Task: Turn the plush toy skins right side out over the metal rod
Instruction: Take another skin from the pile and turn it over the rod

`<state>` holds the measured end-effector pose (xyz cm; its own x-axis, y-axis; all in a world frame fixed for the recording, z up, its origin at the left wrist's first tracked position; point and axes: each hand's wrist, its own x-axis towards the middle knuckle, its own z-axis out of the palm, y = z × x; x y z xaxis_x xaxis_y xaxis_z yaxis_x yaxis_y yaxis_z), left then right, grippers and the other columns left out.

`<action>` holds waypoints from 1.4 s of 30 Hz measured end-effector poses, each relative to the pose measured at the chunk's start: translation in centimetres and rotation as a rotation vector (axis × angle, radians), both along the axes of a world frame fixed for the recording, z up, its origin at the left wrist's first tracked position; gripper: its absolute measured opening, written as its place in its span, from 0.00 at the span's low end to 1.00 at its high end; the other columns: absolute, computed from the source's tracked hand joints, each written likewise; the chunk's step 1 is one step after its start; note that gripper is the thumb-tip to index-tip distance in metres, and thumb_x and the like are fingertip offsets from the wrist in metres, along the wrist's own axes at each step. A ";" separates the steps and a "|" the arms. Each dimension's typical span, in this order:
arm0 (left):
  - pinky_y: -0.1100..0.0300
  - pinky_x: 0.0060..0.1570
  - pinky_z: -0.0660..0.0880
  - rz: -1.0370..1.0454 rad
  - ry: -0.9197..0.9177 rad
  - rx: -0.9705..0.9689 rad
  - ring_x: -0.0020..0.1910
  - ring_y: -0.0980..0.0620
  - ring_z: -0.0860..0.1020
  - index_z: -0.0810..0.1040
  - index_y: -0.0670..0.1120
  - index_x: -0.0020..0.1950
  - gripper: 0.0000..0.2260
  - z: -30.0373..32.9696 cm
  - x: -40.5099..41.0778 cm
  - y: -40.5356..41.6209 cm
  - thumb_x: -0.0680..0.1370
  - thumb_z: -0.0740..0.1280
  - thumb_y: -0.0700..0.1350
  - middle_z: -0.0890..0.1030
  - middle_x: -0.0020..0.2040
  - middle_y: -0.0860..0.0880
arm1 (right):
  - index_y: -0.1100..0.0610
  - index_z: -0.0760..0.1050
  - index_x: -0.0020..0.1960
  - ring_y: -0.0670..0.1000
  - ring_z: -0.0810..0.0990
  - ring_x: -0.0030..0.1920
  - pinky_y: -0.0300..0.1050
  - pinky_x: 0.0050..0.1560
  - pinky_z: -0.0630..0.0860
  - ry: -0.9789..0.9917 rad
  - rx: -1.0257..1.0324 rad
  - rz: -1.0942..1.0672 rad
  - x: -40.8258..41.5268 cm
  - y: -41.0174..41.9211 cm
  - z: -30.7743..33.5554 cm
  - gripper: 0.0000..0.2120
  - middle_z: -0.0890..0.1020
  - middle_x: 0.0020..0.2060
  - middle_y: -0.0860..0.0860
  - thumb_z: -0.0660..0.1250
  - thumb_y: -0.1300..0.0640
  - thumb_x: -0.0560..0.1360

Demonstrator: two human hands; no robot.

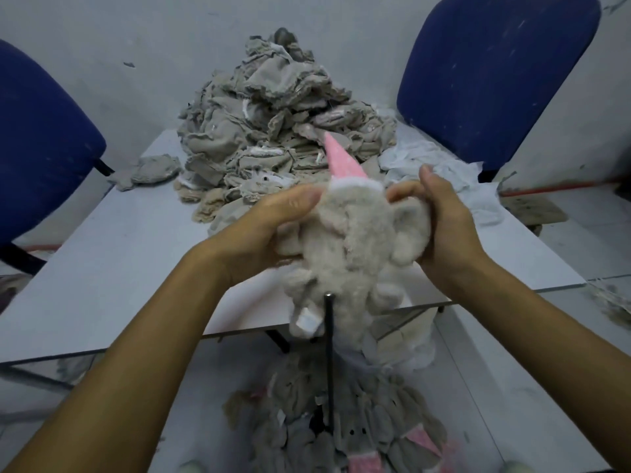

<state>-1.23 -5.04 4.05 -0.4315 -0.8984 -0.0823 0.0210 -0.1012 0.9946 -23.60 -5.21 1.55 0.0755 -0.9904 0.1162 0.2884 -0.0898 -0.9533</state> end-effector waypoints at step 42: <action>0.60 0.38 0.79 0.281 0.162 -0.014 0.42 0.52 0.84 0.79 0.50 0.53 0.08 -3.1 -2.9 -1.7 0.75 0.70 0.47 0.85 0.46 0.50 | 0.60 0.77 0.62 0.58 0.86 0.47 0.55 0.40 0.84 -0.292 0.444 -0.015 2.5 -2.1 -1.9 0.13 0.85 0.51 0.59 0.58 0.56 0.84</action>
<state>-4.17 -6.74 0.92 -0.1732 -0.9847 -0.0192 0.2047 -0.0551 0.9773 -21.10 -7.31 -0.37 0.0878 -0.9496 -0.3008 0.5492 0.2981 -0.7807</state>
